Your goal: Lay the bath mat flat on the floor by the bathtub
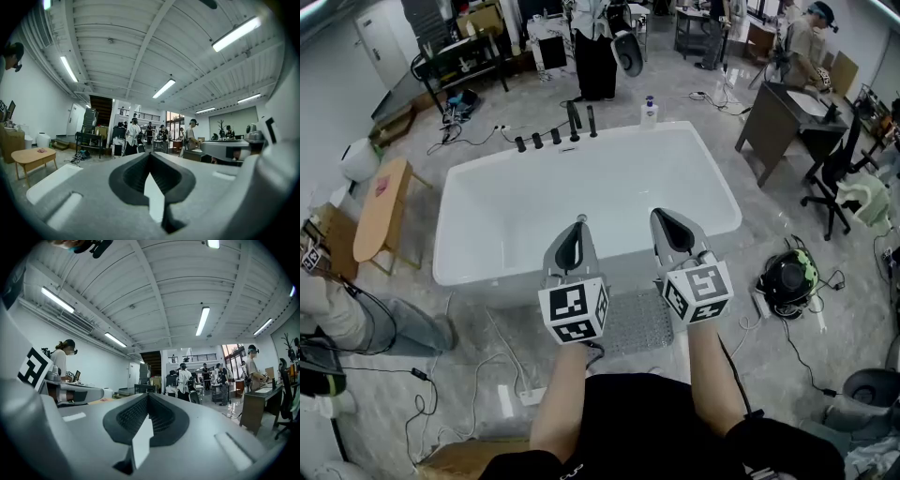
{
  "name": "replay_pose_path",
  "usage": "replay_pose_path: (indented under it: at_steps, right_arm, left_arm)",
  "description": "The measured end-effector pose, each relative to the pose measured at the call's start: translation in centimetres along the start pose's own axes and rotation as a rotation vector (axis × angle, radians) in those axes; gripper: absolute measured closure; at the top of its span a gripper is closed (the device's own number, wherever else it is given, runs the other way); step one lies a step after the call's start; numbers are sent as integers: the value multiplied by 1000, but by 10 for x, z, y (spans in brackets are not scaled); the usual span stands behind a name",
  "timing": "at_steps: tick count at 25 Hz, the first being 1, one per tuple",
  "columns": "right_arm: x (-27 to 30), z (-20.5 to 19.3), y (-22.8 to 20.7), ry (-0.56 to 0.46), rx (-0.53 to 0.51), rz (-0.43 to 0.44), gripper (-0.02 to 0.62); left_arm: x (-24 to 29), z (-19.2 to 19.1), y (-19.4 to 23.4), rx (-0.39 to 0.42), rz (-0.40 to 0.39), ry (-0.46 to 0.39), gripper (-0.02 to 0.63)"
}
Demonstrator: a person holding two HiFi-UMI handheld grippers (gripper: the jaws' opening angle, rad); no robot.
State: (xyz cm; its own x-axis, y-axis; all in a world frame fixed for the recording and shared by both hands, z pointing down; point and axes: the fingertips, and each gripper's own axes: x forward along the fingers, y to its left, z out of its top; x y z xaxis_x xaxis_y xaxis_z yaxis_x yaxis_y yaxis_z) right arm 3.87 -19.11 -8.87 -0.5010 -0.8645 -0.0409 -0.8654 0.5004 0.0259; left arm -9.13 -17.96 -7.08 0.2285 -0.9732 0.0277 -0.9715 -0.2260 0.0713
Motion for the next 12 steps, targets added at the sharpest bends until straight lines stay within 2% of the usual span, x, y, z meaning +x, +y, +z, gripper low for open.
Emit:
replay_pose_path:
  at_steps: [12]
  right_arm:
    - [0,-3,-9,14,8,1,589]
  left_arm:
    - [8,-4,-12,-6,-23,11,601]
